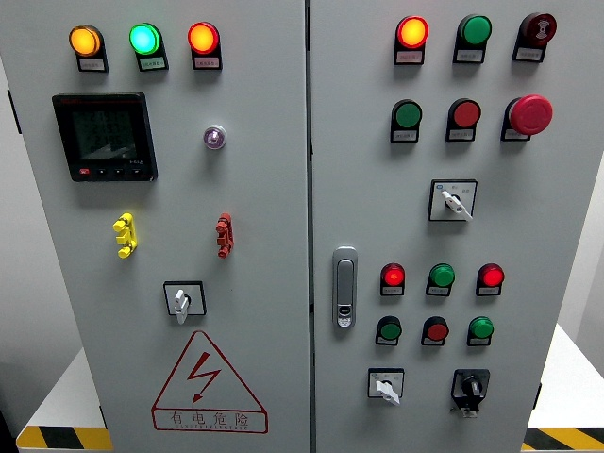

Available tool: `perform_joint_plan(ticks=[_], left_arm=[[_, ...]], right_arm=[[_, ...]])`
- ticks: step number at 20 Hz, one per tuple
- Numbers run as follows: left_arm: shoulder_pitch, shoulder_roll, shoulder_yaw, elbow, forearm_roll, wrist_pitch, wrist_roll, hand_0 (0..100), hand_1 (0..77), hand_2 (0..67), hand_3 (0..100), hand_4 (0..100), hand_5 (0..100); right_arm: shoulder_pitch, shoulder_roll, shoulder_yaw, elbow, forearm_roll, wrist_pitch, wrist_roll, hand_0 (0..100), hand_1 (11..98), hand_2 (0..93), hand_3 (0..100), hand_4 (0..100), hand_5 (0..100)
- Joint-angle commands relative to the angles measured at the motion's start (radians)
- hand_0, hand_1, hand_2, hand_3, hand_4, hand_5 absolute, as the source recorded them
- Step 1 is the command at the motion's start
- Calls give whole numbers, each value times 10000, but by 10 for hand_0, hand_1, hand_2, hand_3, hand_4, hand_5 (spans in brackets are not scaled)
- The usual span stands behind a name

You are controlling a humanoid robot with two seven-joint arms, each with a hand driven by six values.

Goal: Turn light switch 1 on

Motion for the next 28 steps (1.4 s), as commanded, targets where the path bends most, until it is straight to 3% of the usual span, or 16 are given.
perform_joint_plan(ticks=[1,12,16,19,25,28], left_arm=[[-36,16,3,4,18,365,-163,0,0,0,0,0,0],[-51,16,-88,-27,3,367,-210,0,0,0,0,0,0],[-51,1,-867,-42,323,336,-149,0,0,0,0,0,0],[-6,-45,-2720,-57,2556,305,-134,0,0,0,0,0,0],[148,-122,-8762,-27,8444,244,-179,0,0,0,0,0,0],[255,-122,-10576,-73,10262,244,-195,0,0,0,0,0,0]], right_arm=[[0,7,7,-1,0,3,0,0,195,0,197,194,105],[0,7,7,14,0,-13,0,0,195,0,197,194,106],[0,-8,-8,-1,0,3,0,0,195,0,197,194,106],[0,7,-8,-1,0,2,0,0,197,0,197,194,106],[0,7,7,14,0,2,0,0,196,0,197,194,106],[0,7,7,-1,0,3,0,0,197,0,197,194,106]])
